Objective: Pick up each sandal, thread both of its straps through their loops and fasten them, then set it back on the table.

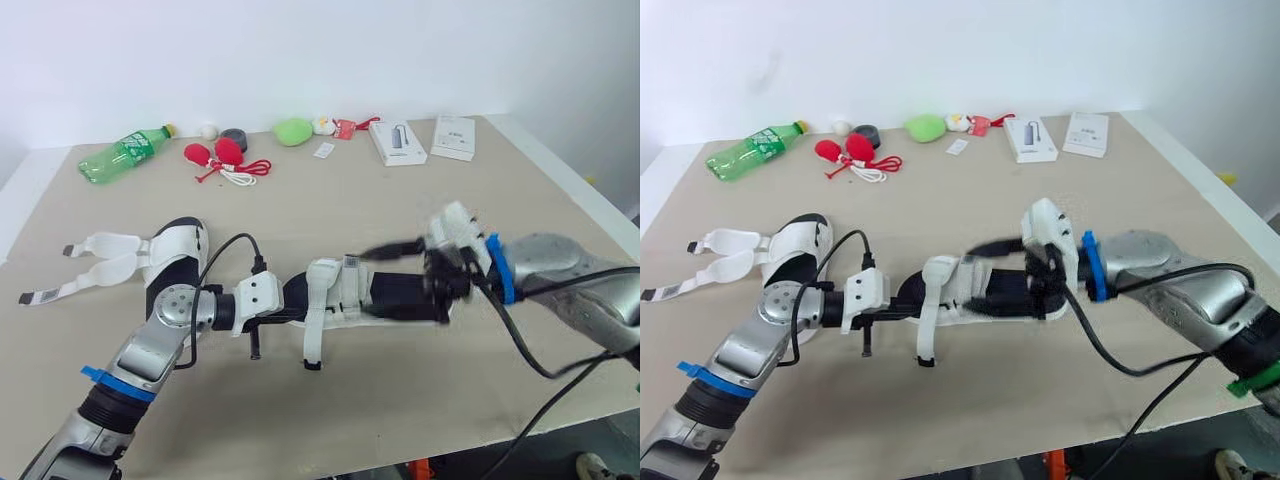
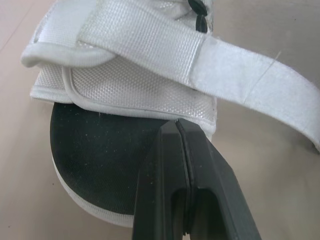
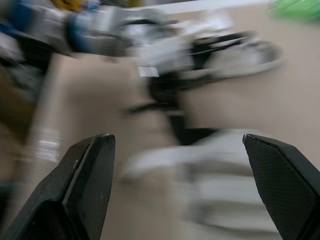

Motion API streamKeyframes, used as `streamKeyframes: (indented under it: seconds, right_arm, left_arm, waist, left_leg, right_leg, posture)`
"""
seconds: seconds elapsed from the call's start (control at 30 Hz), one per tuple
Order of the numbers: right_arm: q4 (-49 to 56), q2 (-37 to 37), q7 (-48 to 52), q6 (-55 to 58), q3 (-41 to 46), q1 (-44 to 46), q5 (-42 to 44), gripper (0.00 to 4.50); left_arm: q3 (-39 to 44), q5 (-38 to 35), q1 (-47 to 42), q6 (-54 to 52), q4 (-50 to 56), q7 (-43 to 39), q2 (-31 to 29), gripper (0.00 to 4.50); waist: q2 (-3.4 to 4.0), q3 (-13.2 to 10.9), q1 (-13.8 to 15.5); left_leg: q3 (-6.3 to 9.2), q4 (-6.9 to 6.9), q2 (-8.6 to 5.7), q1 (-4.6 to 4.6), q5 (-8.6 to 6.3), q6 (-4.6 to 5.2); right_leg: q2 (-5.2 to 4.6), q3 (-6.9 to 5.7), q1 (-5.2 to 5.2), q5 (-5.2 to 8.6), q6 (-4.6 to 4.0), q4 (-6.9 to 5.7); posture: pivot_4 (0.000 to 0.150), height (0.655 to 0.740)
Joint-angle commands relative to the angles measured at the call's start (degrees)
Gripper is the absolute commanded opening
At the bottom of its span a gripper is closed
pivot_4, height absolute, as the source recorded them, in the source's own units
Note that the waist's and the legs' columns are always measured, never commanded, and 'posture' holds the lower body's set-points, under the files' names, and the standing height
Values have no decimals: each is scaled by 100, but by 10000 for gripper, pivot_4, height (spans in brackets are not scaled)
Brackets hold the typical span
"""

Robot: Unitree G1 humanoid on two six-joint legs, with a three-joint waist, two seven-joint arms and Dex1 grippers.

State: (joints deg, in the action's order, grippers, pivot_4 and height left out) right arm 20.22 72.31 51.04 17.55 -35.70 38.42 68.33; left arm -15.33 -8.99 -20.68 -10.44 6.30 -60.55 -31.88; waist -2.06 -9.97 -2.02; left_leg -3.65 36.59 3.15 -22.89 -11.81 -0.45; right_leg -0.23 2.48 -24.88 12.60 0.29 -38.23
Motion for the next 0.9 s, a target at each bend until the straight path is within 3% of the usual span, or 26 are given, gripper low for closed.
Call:
streamKeyframes:
  seconds: [0.03, 0.27, 0.6, 0.67, 0.8, 0.9]
  right_arm:
    - [606, -84, -352, 1389, 479, -395, 370, 43840]
    - [426, -1004, -1114, 2930, 859, -767, 59, 43840]
    - [77, -2507, -2538, 4510, 1639, -919, 446, 43840]
    - [67, -2704, -2728, 4734, 1766, -969, 524, 38638]
    - [36, -3114, -3051, 5124, 1997, -1004, 755, 22708]
    - [-35, -3367, -3194, 5307, 2053, -1021, 622, 7776]
  left_arm:
    - [-24, -67, 33, -136, 153, -52, -31, 0]
    - [-78, -170, 106, -351, 403, -80, -48, 0]
    - [-78, -58, 80, -304, 319, 68, 15, 0]
    - [-90, -58, 90, -310, 328, 86, 28, 0]
    - [-96, -65, 77, -319, 315, 106, 44, 0]
    - [-105, -66, 58, -323, 295, 123, 64, 0]
  waist:
    - [-1, 0, 5]
    - [-7, 3, -1]
    - [-16, 6, 7]
    - [-17, 7, 8]
    - [-17, 7, 7]
    - [-18, 8, 5]
  left_leg:
    - [1, 1, -2, -1, 0, 0]
    - [-14, 13, -24, -19, 0, -1]
    - [-1, 17, -31, -37, 0, 0]
    - [0, 18, -31, -37, 0, 0]
    - [0, 18, -32, -38, 0, 0]
    - [2, 20, -34, -38, 1, 0]
  right_leg:
    - [0, -1, 0, -1, 2, 0]
    - [-2, 7, -15, -15, 26, 5]
    - [-2, 6, -16, -18, 32, 10]
    - [-3, 6, -15, -18, 32, 10]
    - [-3, 6, -16, -20, 35, 11]
    - [-2, 5, -15, -20, 36, 11]
  posture:
    - [1500, 7400]
    - [1500, 7400]
    - [1500, 7400]
    - [1500, 7400]
    - [1500, 7400]
    - [1500, 7400]
